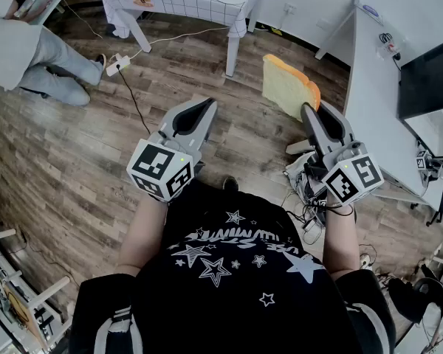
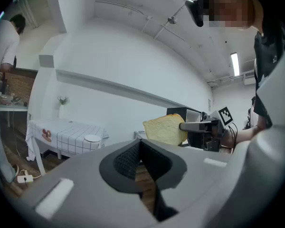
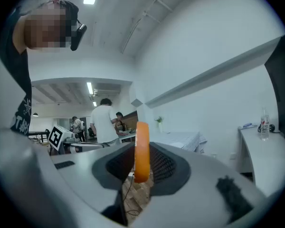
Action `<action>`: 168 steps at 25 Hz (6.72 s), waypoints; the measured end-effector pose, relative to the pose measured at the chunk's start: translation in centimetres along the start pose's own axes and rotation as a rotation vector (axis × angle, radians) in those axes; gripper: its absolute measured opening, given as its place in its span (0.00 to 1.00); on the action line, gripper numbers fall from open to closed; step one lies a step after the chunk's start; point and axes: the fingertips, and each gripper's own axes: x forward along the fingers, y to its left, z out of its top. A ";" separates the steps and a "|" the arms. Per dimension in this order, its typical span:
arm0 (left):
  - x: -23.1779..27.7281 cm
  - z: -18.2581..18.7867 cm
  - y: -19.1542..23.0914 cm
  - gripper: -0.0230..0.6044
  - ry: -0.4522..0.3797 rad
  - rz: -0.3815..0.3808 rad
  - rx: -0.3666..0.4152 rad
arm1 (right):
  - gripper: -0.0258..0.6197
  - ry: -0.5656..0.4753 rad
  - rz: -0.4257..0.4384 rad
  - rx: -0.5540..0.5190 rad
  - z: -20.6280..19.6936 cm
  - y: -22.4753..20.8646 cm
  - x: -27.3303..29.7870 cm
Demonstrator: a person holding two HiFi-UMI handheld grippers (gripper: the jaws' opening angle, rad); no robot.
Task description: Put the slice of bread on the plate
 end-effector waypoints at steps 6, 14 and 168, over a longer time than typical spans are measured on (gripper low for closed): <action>-1.1 -0.8 0.3 0.05 0.006 0.044 -0.033 | 0.19 0.029 0.011 0.010 -1.3 0.5 -1.1; -0.1 -1.4 -1.6 0.05 0.022 0.044 -0.013 | 0.19 0.020 -0.002 0.022 -1.7 -0.7 -3.2; 25.0 2.8 42.5 0.05 0.105 0.209 -0.177 | 0.30 0.720 0.126 -0.766 -18.3 -22.6 54.3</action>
